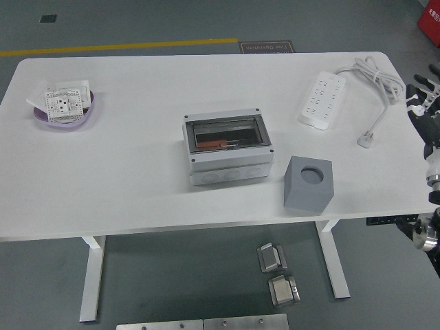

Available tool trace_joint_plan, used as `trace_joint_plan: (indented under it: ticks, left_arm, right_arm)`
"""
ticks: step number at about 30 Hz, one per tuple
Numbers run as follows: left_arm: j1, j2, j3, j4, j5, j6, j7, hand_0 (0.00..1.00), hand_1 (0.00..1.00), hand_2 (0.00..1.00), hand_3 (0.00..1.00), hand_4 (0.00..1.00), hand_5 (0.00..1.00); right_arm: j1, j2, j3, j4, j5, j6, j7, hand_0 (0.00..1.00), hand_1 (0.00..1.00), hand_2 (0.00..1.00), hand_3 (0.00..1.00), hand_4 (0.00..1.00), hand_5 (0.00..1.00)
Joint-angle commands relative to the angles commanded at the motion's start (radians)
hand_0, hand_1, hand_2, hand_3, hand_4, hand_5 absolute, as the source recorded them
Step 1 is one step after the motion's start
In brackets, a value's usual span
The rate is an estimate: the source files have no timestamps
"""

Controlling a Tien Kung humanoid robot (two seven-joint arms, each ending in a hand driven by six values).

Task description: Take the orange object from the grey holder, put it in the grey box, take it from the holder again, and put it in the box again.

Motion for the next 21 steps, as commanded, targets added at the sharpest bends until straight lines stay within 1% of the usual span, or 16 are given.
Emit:
trace_joint_plan:
  ticks: [4, 6, 11, 20, 21]
  left_arm:
    - [-0.001, -0.003, -0.030, -0.003, 0.028, 0.000, 0.001, 0.654, 0.656, 0.614, 0.650, 0.648, 0.458]
    - [-0.003, -0.003, -0.046, -0.005, 0.043, 0.000, 0.001, 0.654, 0.656, 0.614, 0.650, 0.648, 0.458]
    - [-0.010, 0.006, -0.108, -0.012, 0.096, -0.001, 0.001, 0.654, 0.656, 0.613, 0.648, 0.643, 0.454]
    - [-0.015, 0.013, -0.148, -0.016, 0.129, 0.001, 0.002, 0.655, 0.655, 0.613, 0.648, 0.643, 0.450]
    - [-0.015, 0.012, -0.153, -0.016, 0.134, 0.001, 0.003, 0.655, 0.656, 0.612, 0.646, 0.639, 0.447]
  right_arm:
    - [-0.009, 0.005, 0.023, 0.008, 0.100, 0.004, 0.008, 0.728, 0.679, 0.719, 0.774, 0.705, 0.382]
    - [-0.011, 0.006, 0.022, 0.009, 0.127, 0.005, 0.007, 0.728, 0.679, 0.719, 0.774, 0.705, 0.382]
    - [-0.018, 0.007, 0.017, 0.007, 0.140, 0.005, -0.005, 0.730, 0.678, 0.716, 0.763, 0.710, 0.388]
    - [-0.030, 0.013, 0.013, 0.001, 0.146, 0.003, -0.008, 0.732, 0.683, 0.722, 0.766, 0.712, 0.391]
    - [-0.031, 0.014, 0.014, 0.001, 0.145, 0.002, -0.008, 0.749, 0.699, 0.738, 0.776, 0.713, 0.389]
